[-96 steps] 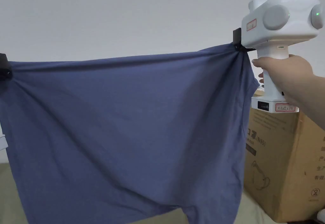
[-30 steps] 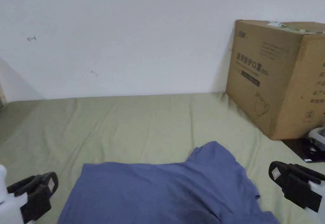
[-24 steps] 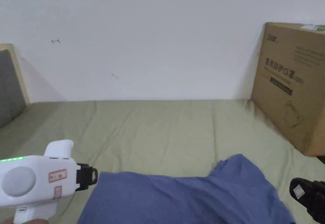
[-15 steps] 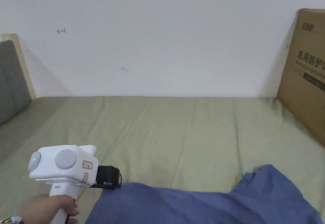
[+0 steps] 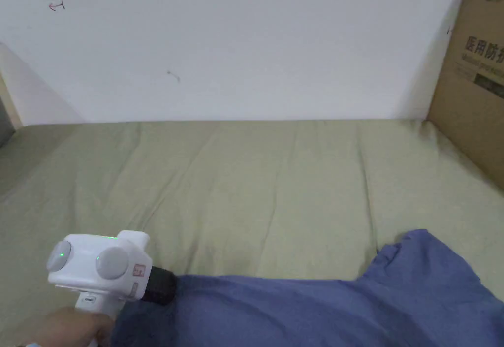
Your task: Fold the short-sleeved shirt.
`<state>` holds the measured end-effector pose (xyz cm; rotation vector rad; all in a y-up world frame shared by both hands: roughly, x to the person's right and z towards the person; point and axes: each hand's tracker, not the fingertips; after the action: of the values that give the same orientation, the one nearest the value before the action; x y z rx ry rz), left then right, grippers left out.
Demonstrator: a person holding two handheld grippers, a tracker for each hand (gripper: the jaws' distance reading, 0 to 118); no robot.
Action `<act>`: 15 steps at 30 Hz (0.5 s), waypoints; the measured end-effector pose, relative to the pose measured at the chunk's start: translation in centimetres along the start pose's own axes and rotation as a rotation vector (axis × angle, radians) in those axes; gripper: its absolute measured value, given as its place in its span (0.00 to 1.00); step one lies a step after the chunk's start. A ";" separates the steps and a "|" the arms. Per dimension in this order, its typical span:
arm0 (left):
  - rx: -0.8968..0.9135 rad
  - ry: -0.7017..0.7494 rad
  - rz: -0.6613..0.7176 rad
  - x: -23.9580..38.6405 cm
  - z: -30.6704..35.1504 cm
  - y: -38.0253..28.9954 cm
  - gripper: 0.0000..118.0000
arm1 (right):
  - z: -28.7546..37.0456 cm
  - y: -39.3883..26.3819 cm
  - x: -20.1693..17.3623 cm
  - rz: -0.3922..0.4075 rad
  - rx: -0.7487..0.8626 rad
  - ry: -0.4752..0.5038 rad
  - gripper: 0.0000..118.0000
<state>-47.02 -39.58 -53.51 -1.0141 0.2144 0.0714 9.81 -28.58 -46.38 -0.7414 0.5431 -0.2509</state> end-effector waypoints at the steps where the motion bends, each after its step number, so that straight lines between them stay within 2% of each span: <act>1: 0.022 0.008 -0.025 0.5 1.0 -0.3 0.41 | -0.1 0.2 0.1 0.000 0.001 0.002 0.01; 2: 0.043 -0.004 -0.039 0.8 1.8 -0.6 0.32 | -0.3 0.6 0.3 0.002 0.006 0.004 0.01; 3: 0.062 -0.014 -0.052 1.2 2.7 -0.9 0.32 | -0.6 1.4 0.6 -0.002 0.013 0.010 0.01; 4: 0.069 -0.025 -0.063 2.5 4.0 -1.3 0.04 | -1.1 2.3 0.9 -0.012 0.021 0.017 0.01; 6: 0.148 -0.015 -0.079 3.4 6.1 -2.5 0.02 | -2.3 4.6 1.8 -0.054 0.041 0.043 0.01; 10: 0.292 -0.115 0.043 2.6 9.9 -3.9 0.02 | -6.9 10.8 4.4 -0.095 0.017 0.047 0.01; 11: 0.308 -0.143 0.067 2.6 10.8 -4.3 0.02 | -8.3 12.1 5.1 -0.090 -0.010 0.027 0.01; 13: 0.322 -0.164 0.084 2.2 12.1 -4.9 0.02 | -12.1 15.0 6.5 -0.048 -0.092 -0.095 0.01; 14: 0.331 -0.164 0.098 2.2 12.6 -5.2 0.02 | -14.2 16.0 7.2 -0.030 -0.169 -0.132 0.07; 15: 0.328 -0.173 0.108 2.1 13.0 -5.4 0.02 | -16.2 16.8 7.9 -0.007 -0.243 -0.155 0.43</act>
<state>-42.25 -31.46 -42.80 -0.6649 0.1179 0.2145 7.96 -28.94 -70.96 -0.9897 0.4276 -0.1328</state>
